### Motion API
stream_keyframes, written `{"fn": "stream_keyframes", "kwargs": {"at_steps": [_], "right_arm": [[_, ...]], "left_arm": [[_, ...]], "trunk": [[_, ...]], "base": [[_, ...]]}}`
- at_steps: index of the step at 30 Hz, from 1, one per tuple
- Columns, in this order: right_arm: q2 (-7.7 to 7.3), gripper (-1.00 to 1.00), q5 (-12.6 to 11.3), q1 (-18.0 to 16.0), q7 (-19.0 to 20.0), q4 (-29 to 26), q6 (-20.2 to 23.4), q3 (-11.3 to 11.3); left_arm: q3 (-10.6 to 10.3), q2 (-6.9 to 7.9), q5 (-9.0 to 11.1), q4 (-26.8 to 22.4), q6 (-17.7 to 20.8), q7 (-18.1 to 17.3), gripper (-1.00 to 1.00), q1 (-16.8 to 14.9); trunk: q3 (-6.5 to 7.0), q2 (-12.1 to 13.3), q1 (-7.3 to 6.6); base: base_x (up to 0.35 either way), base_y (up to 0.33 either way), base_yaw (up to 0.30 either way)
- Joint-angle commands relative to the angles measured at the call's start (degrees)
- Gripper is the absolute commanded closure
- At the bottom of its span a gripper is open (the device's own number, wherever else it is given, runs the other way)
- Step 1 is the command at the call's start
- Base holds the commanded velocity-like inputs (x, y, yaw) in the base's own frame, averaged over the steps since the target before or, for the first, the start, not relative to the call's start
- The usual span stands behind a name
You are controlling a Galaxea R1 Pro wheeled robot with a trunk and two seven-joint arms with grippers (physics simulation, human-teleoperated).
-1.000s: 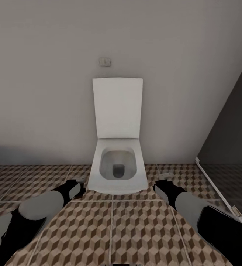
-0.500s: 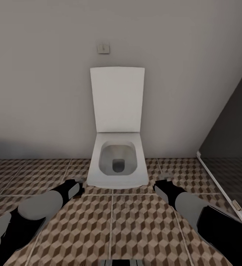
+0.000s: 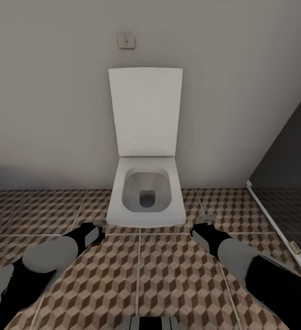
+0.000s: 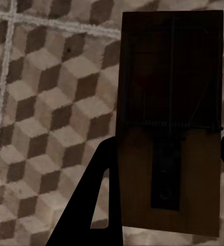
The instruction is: Take the four mousetraps from the cabinet in the bathroom and place them on the bathroom floor. Make sure all four end up on the same floor surface, and ensure that at least two of them are either under or directly next to the same bathroom sink.
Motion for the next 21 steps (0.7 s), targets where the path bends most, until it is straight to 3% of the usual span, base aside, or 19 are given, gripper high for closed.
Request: {"fn": "stream_keyframes", "kwargs": {"at_steps": [1, 18, 21], "right_arm": [[-0.05, 1.0, -0.52, -0.04, -0.37, -0.11, 0.24, 0.49], [-0.09, 1.0, -0.52, -0.04, -0.37, -0.46, -1.78, 0.58], [-0.15, 1.0, -0.52, 0.01, -0.37, -0.25, -1.8, 0.57]], "left_arm": [[-0.5, -0.02, 0.51, 0.04, 0.24, 0.17, 1.0, -0.03], [-0.5, -0.02, 0.51, 0.04, 0.21, 0.17, 1.0, -0.03], [-0.55, -0.05, 0.51, 0.03, 0.26, 0.14, 1.0, -0.03]], "trunk": [[-0.27, -0.04, 0.01], [-4.04, -0.26, 0.45], [-4.04, -0.26, 0.45]], "base": [[0.0, 0.0, 0.0], [0.0, 0.0, 0.0], [0.0, 0.0, 0.0]]}}
